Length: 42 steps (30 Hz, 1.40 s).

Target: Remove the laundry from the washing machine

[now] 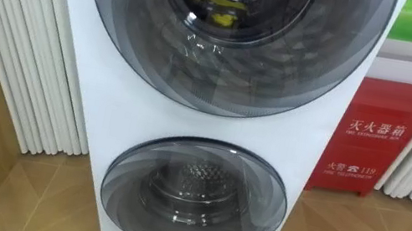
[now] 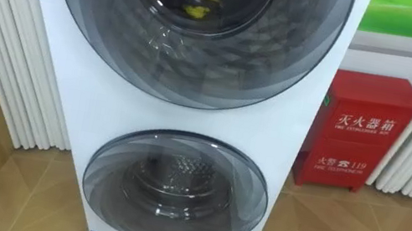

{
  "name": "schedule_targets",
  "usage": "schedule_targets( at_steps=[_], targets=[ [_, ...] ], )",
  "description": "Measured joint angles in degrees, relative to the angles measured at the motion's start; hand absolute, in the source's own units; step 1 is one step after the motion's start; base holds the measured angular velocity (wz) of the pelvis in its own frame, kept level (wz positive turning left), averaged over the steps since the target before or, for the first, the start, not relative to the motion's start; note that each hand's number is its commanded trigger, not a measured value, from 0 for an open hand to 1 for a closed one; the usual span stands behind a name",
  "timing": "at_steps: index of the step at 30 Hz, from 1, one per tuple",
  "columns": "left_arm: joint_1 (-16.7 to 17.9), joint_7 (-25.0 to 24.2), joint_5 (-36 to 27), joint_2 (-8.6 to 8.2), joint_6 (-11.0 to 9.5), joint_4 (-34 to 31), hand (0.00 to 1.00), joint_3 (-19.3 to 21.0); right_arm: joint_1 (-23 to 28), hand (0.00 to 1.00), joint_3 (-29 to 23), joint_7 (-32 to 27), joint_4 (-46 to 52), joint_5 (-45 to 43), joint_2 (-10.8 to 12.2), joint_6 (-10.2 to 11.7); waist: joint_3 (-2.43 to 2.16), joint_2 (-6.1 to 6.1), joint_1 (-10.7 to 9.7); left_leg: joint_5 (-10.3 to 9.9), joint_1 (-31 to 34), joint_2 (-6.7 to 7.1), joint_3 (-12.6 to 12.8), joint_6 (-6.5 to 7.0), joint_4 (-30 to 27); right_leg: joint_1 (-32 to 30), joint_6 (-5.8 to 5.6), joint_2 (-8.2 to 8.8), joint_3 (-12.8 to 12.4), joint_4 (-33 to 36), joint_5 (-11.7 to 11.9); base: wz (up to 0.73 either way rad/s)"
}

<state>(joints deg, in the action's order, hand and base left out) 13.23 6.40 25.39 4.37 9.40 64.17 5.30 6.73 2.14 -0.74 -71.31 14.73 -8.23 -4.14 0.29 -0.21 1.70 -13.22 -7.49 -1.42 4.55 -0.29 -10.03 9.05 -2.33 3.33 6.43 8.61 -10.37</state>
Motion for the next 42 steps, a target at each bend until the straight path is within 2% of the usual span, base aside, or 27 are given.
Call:
schedule_targets(
  at_steps=[11,16,29,31,35,37,39,42],
  targets=[
    [0.2,-1.3,-0.1,0.01,0.0,-0.7,0.00,0.1,-0.1,0.00,0.5,2.0,0.1,0.3,-0.3,0.4,-0.02,-0.20,0.3,0.0,0.1,-0.03,-0.1,0.01,-0.5,0.0,0.00,0.01,0.1,0.0,0.0,0.00],
    [0.1,-2.4,-0.7,0.02,0.0,-0.7,0.00,0.1,0.1,0.00,0.7,2.2,0.0,3.1,-0.3,0.4,-0.01,-0.28,0.2,0.0,0.1,0.01,0.0,0.01,-0.5,0.1,0.01,0.03,-0.1,-0.1,0.0,0.00],
    [0.0,-2.5,-2.3,-0.21,-0.3,-0.1,0.00,0.0,-0.7,0.00,0.4,0.3,1.6,7.7,1.1,0.5,-0.03,-0.22,0.0,0.0,0.0,0.13,0.1,-0.01,-0.7,1.0,0.29,0.15,-0.2,-0.9,-0.4,0.00],
    [-0.2,-2.7,-2.3,-0.19,-0.6,-0.1,0.00,0.2,-0.7,0.00,0.1,-0.2,4.2,8.3,1.2,0.4,-0.03,-0.20,0.0,0.0,0.1,0.16,0.1,0.01,-0.9,1.0,0.29,0.19,-0.2,-0.9,-0.4,0.00],
    [-0.4,-3.0,-2.4,0.01,-2.1,-0.2,0.00,0.4,-2.8,0.00,-3.9,-2.5,10.6,11.2,0.9,1.1,-0.07,0.00,0.0,-0.2,0.6,0.18,-0.1,0.04,-1.8,0.9,0.27,0.24,0.3,-1.0,-0.5,0.04],
    [-0.3,-3.1,-2.3,0.21,-2.5,-0.6,0.00,0.5,-4.2,0.00,-6.1,-5.3,16.7,13.3,0.8,1.1,-0.03,-0.03,-0.2,-0.2,1.0,0.28,-0.5,0.05,-2.1,0.8,0.24,0.36,0.7,-1.0,-0.5,0.07],
    [-0.3,-3.1,-2.3,0.59,-2.6,-0.8,0.00,0.4,-4.9,0.00,-6.2,-6.9,21.7,14.7,0.4,2.1,-0.03,-0.12,-0.2,-0.2,0.9,0.35,-0.6,0.05,-2.1,0.9,0.20,0.38,0.8,-1.0,-0.5,0.06],
    [-0.3,-2.8,-2.3,0.95,-2.8,-1.5,0.00,0.8,-6.2,0.00,-6.2,-9.0,29.7,15.1,-0.1,2.3,0.03,-0.36,0.3,-0.2,1.0,0.44,-0.6,0.07,-1.9,0.7,0.18,0.45,0.7,-0.7,-0.5,0.00]
  ],
)
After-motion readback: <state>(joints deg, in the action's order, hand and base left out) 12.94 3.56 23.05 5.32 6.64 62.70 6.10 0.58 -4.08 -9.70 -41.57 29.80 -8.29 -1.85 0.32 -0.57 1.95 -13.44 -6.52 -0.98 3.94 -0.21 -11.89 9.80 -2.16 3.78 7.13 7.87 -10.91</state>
